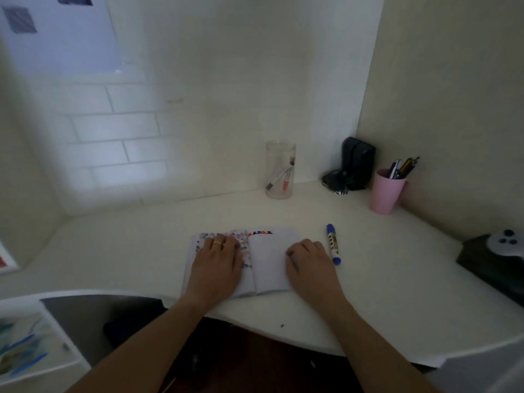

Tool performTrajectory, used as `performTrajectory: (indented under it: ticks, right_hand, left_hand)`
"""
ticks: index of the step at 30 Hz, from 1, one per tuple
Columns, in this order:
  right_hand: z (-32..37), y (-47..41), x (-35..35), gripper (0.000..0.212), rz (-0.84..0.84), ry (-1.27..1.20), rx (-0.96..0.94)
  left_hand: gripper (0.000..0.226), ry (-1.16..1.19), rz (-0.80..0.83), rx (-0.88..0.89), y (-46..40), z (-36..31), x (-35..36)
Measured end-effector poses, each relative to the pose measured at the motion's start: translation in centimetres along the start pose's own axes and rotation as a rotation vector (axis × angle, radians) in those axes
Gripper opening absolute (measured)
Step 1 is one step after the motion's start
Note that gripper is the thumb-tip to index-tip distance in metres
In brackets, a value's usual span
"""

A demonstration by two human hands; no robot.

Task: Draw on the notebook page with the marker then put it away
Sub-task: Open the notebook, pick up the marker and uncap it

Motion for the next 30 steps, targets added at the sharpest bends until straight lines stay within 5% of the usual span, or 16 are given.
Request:
performTrajectory:
  ticks: [6, 12, 17, 22, 26, 30]
  right_hand:
    - [0.4, 0.3, -0.5, 0.021, 0.001, 0.009, 0.043]
    - [0.7, 0.2, -0.5, 0.021, 0.072, 0.018, 0.045]
    - [0.3, -1.9, -0.3, 0.026, 0.289, 0.056, 0.01]
    - [-2.6, -4.1, -3.8, 0.038, 0.137, 0.246, 0.099]
    - [-6.9, -3.9, -3.9, 0.038, 0.138, 0.379, 0.363]
    - [-6.6, -5.6, -2.9, 0.023, 0.137, 0.295, 0.318]
  left_hand:
    - [0.052, 0.057, 0.0, 0.007, 0.9, -0.5, -1.7]
    - [0.043, 0.021, 0.06, 0.04, 0.6, -0.6, -0.6]
    - [0.039, -0.13, 0.083, 0.195, -1.5, -1.2, 0.1]
    - [0.061, -0.186, 0.266, 0.364, -4.2, -1.6, -0.2]
    - [0.03, -0.149, 0.344, 0.33, -6.7, -0.8, -0.6]
    - [0.028, -0.1, 0.234, 0.291, -9.7, -0.1, -0.5]
Point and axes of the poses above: each hand's wrist, its own y-axis away from the middle knuckle, its own x-axis out of the palm, z = x × y, the point moved 9 cm from there along -y, towards the middle knuckle, and after that the axes turned 10 degrees about -y, right-handed, at the moved point
